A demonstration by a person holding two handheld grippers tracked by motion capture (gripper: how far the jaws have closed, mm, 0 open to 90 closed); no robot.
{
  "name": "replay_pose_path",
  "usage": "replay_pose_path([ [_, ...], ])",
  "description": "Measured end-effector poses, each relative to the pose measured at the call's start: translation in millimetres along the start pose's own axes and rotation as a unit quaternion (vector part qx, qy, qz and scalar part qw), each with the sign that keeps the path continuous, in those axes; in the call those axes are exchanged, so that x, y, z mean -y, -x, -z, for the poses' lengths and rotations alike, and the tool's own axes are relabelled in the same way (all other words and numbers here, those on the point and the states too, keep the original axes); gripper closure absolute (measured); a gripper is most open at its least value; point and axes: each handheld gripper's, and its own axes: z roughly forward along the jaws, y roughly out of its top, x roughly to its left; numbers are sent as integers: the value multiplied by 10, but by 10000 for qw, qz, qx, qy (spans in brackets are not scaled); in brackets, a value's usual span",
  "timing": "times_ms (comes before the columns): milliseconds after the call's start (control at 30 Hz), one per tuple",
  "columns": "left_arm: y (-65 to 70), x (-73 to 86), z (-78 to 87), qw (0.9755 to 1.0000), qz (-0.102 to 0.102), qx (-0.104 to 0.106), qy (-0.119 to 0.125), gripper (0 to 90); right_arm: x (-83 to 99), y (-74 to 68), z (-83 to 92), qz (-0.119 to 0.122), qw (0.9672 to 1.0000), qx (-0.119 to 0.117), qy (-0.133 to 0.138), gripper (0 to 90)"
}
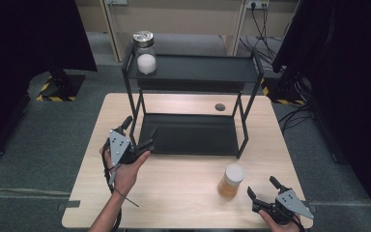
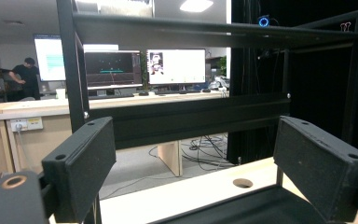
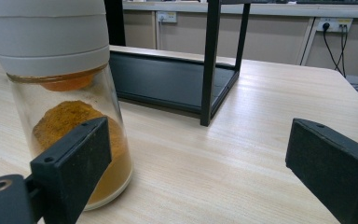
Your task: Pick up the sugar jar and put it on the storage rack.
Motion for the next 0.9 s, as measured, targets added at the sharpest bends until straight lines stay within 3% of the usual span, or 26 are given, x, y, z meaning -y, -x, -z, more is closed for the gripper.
replay_pose_path([
  [433,-19,216,160,9999,65,21,-149,122,0,-2,0,10,10000,3,1,71],
  [733,-26,467,305,9986,202,164,-457,124,0,-3,0,14,10000,2,-1,71],
  [900,-1,653,422,9972,327,143,-663,125,1,-4,1,15,10000,0,1,70],
])
